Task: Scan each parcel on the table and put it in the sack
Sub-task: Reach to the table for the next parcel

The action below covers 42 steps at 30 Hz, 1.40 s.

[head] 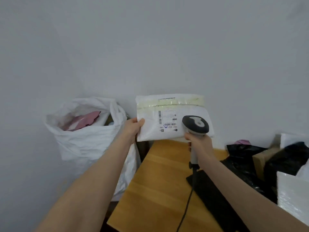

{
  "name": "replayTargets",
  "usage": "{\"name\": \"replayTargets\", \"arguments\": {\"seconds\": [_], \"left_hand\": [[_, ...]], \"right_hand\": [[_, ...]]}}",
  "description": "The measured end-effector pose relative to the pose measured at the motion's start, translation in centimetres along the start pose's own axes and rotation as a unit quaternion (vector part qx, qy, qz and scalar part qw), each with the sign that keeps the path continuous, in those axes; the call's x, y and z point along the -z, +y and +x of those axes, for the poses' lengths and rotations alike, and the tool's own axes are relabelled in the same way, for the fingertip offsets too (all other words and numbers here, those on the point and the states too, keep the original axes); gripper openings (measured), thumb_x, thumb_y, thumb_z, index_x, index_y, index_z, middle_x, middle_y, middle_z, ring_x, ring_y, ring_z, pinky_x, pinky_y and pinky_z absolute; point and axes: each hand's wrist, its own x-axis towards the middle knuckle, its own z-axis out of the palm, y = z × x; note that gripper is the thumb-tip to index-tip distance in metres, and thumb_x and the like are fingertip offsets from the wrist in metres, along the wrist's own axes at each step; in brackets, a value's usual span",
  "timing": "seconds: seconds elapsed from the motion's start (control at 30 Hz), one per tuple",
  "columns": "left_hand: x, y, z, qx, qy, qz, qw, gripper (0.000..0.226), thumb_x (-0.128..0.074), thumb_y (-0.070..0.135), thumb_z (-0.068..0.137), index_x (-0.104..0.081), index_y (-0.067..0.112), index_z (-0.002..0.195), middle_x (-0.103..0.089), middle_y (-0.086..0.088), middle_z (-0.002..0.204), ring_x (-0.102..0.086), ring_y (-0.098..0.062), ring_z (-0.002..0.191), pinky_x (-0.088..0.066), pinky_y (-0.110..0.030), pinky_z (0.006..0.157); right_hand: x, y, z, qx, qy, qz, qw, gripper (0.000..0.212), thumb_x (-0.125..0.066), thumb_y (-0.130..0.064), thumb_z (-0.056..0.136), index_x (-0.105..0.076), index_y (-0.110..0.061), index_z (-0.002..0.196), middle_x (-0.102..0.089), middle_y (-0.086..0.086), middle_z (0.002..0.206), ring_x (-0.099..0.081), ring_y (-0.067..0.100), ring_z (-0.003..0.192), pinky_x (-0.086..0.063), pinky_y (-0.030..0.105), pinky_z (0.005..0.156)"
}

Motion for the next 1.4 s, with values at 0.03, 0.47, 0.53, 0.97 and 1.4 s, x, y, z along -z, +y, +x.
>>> {"name": "replayTargets", "arguments": {"seconds": [0.03, 0.47, 0.53, 0.97, 1.4], "left_hand": [[1.6, 0.9, 0.4, -0.012, 0.017, -0.008, 1.0, 0.023, -0.056, 0.013, 0.096, -0.059, -0.001, 0.115, -0.065, -0.012, 0.105, -0.064, -0.02, 0.08, -0.053, -0.028, 0.066], [29.8, 6.7, 11.2, -0.086, 0.227, -0.039, 0.969, 0.024, -0.058, 0.014, 0.095, -0.061, 0.0, 0.115, -0.066, -0.013, 0.108, -0.061, -0.019, 0.081, -0.052, -0.027, 0.065], [34.7, 6.8, 13.1, -0.082, 0.259, -0.022, 0.962, 0.028, -0.059, 0.013, 0.094, -0.061, -0.004, 0.116, -0.064, -0.014, 0.111, -0.059, -0.018, 0.083, -0.049, -0.026, 0.069], [38.8, 1.3, 21.5, 0.082, 0.198, -0.039, 0.976, 0.032, -0.057, -0.001, 0.092, -0.054, -0.005, 0.123, -0.063, -0.018, 0.114, -0.062, -0.035, 0.103, -0.05, -0.043, 0.079], [32.5, 1.8, 25.9, -0.064, -0.113, 0.59, 0.797, 0.056, -0.064, 0.036, 0.085, -0.047, 0.032, 0.139, -0.046, 0.0, 0.143, -0.043, -0.02, 0.129, -0.035, -0.034, 0.106]], "right_hand": [[-1.5, -0.5, 0.5, 0.005, -0.009, 0.011, 1.0, 0.016, -0.072, -0.013, 0.082, -0.064, -0.005, 0.094, -0.061, 0.006, 0.07, -0.056, 0.016, 0.06, -0.05, 0.031, 0.061], [-28.9, -1.3, 5.2, 0.051, -0.031, -0.039, 0.997, 0.024, -0.074, -0.03, 0.077, -0.063, -0.012, 0.087, -0.067, 0.009, 0.078, -0.063, 0.025, 0.068, -0.057, 0.044, 0.075], [-32.4, -0.5, 6.0, 0.052, -0.018, -0.091, 0.994, 0.034, -0.074, -0.036, 0.075, -0.063, -0.012, 0.096, -0.068, 0.009, 0.089, -0.065, 0.029, 0.084, -0.056, 0.047, 0.082], [-39.3, 3.7, 9.7, -0.041, 0.003, -0.339, 0.94, 0.042, -0.075, -0.028, 0.079, -0.056, -0.013, 0.114, -0.063, 0.009, 0.104, -0.06, 0.031, 0.096, -0.049, 0.037, 0.077], [-40.2, 4.0, 13.0, -0.056, 0.027, -0.201, 0.978, 0.017, -0.069, -0.009, 0.075, -0.055, -0.012, 0.084, -0.056, 0.003, 0.073, -0.054, 0.019, 0.067, -0.04, 0.027, 0.056]]}}
